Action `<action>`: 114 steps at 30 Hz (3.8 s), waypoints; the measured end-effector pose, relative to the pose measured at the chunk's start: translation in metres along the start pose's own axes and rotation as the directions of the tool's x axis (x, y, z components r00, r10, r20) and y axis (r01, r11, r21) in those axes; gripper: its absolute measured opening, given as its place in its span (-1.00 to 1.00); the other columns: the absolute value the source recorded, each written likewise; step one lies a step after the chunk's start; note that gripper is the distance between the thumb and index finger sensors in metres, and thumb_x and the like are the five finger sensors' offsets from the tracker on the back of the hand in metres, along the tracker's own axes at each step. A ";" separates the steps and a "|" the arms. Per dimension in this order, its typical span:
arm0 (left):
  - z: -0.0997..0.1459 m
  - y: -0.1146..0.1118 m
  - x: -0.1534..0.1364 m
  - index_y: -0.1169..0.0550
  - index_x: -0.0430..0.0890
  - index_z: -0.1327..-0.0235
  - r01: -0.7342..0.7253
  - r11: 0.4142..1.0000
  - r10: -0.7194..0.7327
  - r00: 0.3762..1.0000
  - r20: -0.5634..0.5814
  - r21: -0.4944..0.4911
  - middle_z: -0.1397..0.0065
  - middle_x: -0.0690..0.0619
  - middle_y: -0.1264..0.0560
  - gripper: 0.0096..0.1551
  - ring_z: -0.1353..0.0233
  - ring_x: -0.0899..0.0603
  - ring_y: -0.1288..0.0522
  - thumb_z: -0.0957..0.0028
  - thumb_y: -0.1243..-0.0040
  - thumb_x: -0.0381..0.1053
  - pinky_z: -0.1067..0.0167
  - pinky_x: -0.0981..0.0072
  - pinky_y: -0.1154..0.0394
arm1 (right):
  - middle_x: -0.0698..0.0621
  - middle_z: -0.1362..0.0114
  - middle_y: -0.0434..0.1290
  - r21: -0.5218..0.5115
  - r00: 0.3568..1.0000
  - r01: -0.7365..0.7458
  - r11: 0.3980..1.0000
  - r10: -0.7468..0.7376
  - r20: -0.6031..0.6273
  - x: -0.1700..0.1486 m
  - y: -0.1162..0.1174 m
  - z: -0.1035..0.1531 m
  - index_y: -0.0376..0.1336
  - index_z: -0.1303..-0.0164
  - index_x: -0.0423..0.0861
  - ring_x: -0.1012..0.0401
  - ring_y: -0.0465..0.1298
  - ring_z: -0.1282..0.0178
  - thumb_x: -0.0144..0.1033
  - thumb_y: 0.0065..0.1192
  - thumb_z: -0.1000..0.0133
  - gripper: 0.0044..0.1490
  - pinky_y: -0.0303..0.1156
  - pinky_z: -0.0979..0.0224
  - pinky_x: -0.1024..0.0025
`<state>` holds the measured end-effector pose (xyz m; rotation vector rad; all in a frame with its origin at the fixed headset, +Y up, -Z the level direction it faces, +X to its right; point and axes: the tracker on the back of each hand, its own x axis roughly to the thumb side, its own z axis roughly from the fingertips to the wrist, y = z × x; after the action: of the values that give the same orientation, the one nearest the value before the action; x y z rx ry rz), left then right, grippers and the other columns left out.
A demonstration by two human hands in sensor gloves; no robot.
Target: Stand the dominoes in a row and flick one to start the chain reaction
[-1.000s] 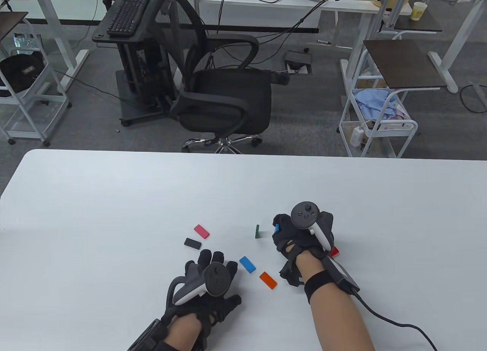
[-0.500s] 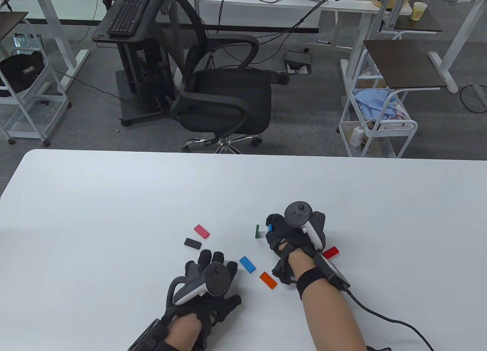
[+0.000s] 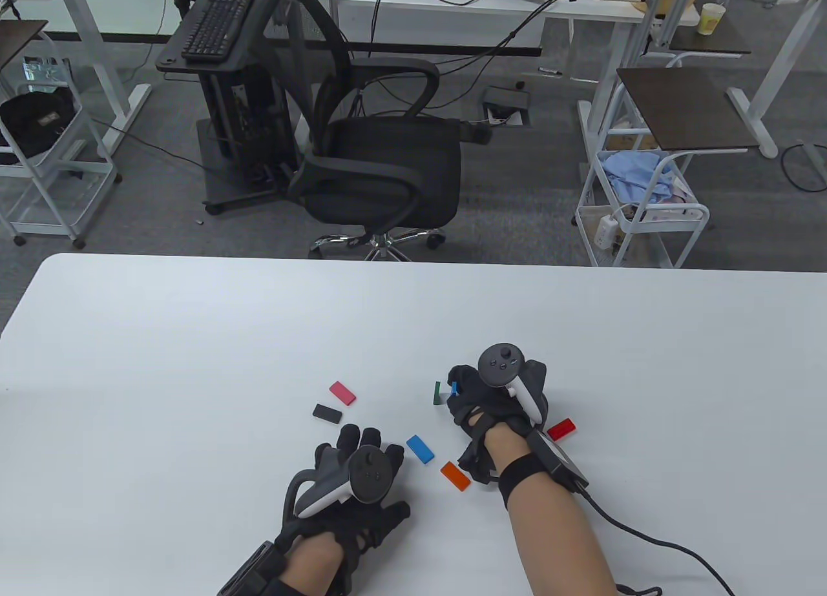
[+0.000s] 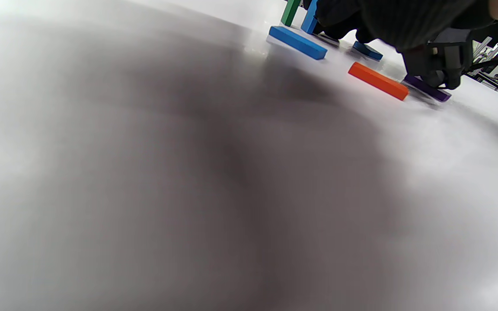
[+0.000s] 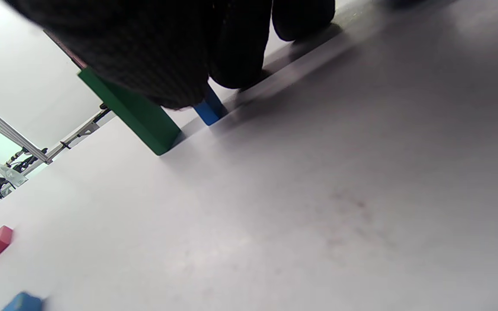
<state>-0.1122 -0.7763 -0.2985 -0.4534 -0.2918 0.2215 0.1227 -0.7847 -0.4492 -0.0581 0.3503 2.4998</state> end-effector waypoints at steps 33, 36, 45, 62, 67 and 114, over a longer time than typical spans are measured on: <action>0.000 0.000 -0.001 0.16 0.17 -0.53 0.001 1.000 -0.001 1.000 -0.002 0.004 -0.62 -0.01 0.49 -0.01 -0.53 -0.25 0.64 0.00 0.01 0.41 -0.33 -0.39 0.53 | -0.11 -0.55 0.22 -0.052 0.986 -0.133 0.990 0.126 -0.113 -0.026 -0.076 0.018 0.03 -0.44 0.02 -0.21 -0.04 -0.60 -0.13 0.45 -0.07 -0.16 -0.33 -0.58 -0.30; 0.000 0.000 -0.001 0.16 0.16 -0.53 -0.001 1.000 0.001 1.000 -0.002 0.003 -0.62 -0.01 0.50 -0.01 -0.53 -0.25 0.64 0.00 0.01 0.41 -0.33 -0.39 0.53 | -0.13 -0.53 0.24 -0.032 0.979 -0.143 0.989 0.137 -0.148 -0.033 -0.072 0.015 0.03 -0.44 0.01 -0.21 -0.03 -0.59 -0.12 0.46 -0.07 -0.15 -0.33 -0.58 -0.30; -0.001 0.000 0.000 0.16 0.17 -0.53 0.003 1.000 -0.003 1.000 -0.004 0.001 -0.62 -0.01 0.49 -0.01 -0.53 -0.25 0.64 0.00 0.02 0.41 -0.33 -0.39 0.53 | -0.15 -0.46 0.32 0.003 0.936 -0.261 0.965 0.254 -0.244 -0.041 -0.056 0.007 0.04 -0.43 -0.05 -0.21 0.06 -0.55 -0.08 0.47 -0.05 -0.13 -0.28 -0.59 -0.30; -0.001 -0.001 -0.001 0.16 0.16 -0.53 0.007 1.000 -0.007 1.000 -0.010 -0.011 -0.62 -0.01 0.49 -0.01 -0.54 -0.25 0.62 0.00 0.02 0.41 -0.34 -0.39 0.51 | -0.16 -0.35 0.42 0.025 0.807 -0.535 0.845 0.519 -0.283 -0.017 -0.041 -0.006 0.08 -0.41 -0.13 -0.20 0.24 -0.46 -0.20 0.51 -0.04 -0.15 -0.13 -0.58 -0.31; -0.001 -0.001 -0.001 0.16 0.16 -0.53 0.006 1.000 -0.006 1.000 -0.012 -0.011 -0.62 -0.01 0.49 -0.02 -0.54 -0.25 0.62 0.00 0.02 0.41 -0.34 -0.39 0.52 | -0.17 -0.31 0.43 0.037 0.800 -0.554 0.832 0.544 -0.252 -0.014 -0.038 -0.007 0.07 -0.41 -0.13 -0.19 0.25 -0.43 -0.22 0.50 -0.05 -0.15 -0.15 -0.58 -0.31; -0.001 0.000 -0.002 0.15 0.16 -0.53 -0.001 1.000 0.001 1.000 -0.008 0.005 -0.62 -0.01 0.50 -0.02 -0.53 -0.25 0.63 0.00 0.02 0.41 -0.34 -0.39 0.52 | -0.11 -0.43 0.38 -0.073 0.997 -0.079 0.994 0.080 0.010 -0.011 -0.041 0.011 0.13 -0.31 -0.01 -0.18 0.17 -0.53 -0.35 0.43 -0.07 -0.34 -0.21 -0.59 -0.30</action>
<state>-0.1138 -0.7773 -0.2993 -0.4492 -0.2833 0.2216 0.1561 -0.7561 -0.4465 -0.0588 0.2609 2.5906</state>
